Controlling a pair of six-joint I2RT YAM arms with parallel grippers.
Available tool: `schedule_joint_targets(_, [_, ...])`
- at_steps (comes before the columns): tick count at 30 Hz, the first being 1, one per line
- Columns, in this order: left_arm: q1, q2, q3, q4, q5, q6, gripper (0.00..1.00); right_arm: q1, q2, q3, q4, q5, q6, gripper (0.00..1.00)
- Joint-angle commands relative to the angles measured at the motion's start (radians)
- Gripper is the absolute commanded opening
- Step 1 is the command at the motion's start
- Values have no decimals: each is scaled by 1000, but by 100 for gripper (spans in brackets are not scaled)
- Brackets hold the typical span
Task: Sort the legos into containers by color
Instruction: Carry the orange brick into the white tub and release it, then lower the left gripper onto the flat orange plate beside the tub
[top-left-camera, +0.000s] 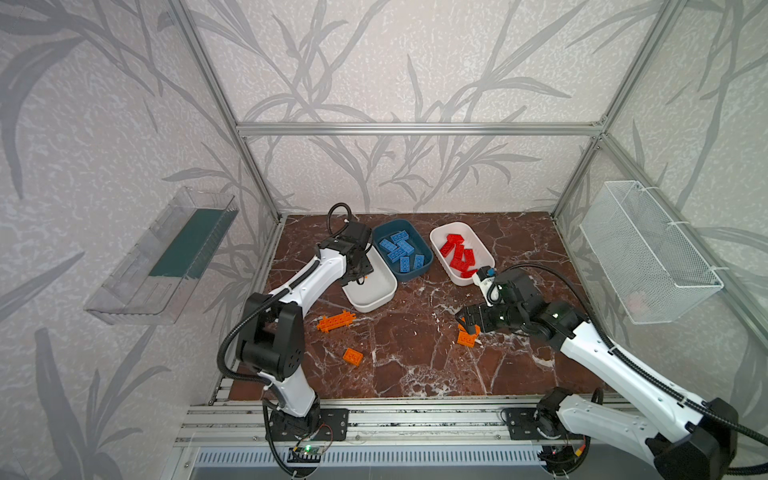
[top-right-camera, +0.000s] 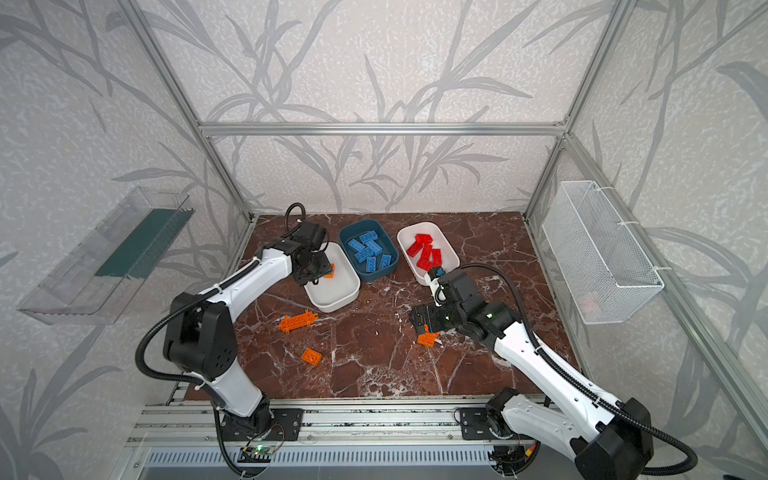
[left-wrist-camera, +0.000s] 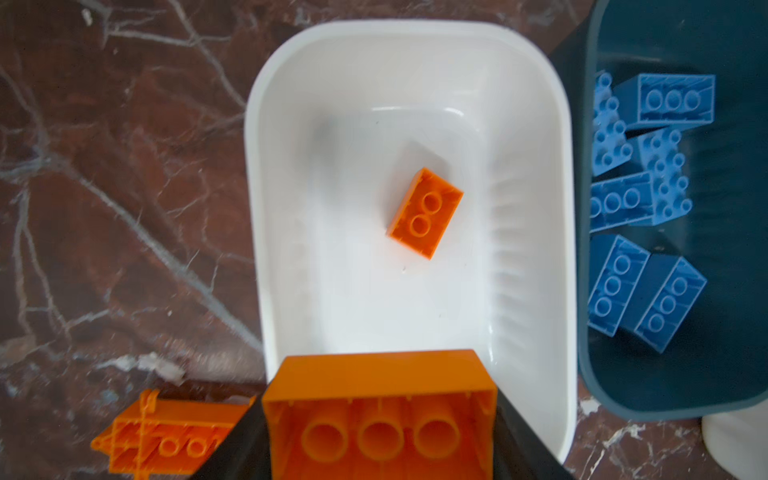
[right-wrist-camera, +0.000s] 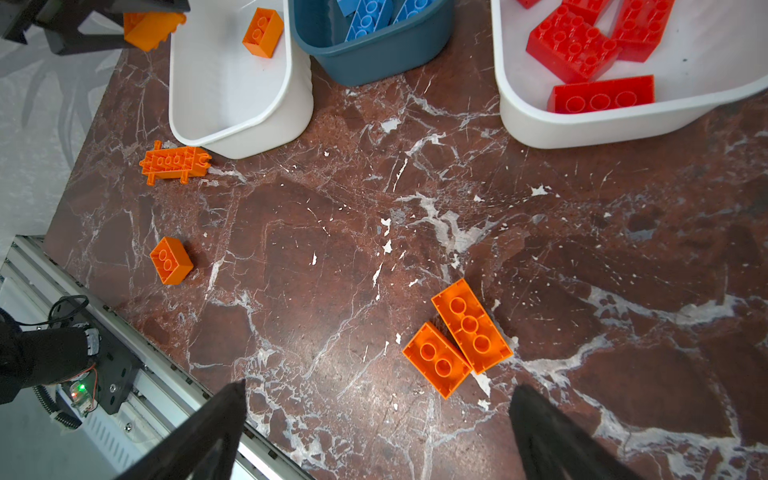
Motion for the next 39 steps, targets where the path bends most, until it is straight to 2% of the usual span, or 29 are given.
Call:
schedule_joint_targets(1, [23,92,94,-31,-11,33,50,-18,25,25,30,-16,-18,99])
schedule_joint_targets(5, [52,203,194,-53,8,39,55,-49,38,29,36,-28,-28,99])
schedule_joint_targets(9, [60,237,232,-67,6,41,77,-83,41,29,36,-39,-42,99])
schedule_joint_targets(13, [58,190,205,-63,-2,34,90,-93,46,28,37,-44,-53,99])
schedule_joint_targets(19, [55,-1,34,-55,-40,5,92,-93,41,21,49,-76,-52,99])
schedule_joint_targets(24, [55,-199,-166,-75,-67,-12,92,-93,2,11,37,-95,-55,99])
schedule_joint_targets(28, [49,-351,-347,-90,-78,-33,99,-93,-52,-1,12,-102,-56,99])
schedule_joint_targets(31, [45,-450,-471,-62,-52,-45,99,-93,-95,-9,-16,-110,-55,99])
schedule_joint_targets(35, [46,-517,-581,-29,-18,-72,99,-91,-166,-26,-52,-110,-40,99])
schedule_joint_targets(39, [46,-507,-629,-9,-45,-75,99,-91,-225,-47,-72,-112,-16,99])
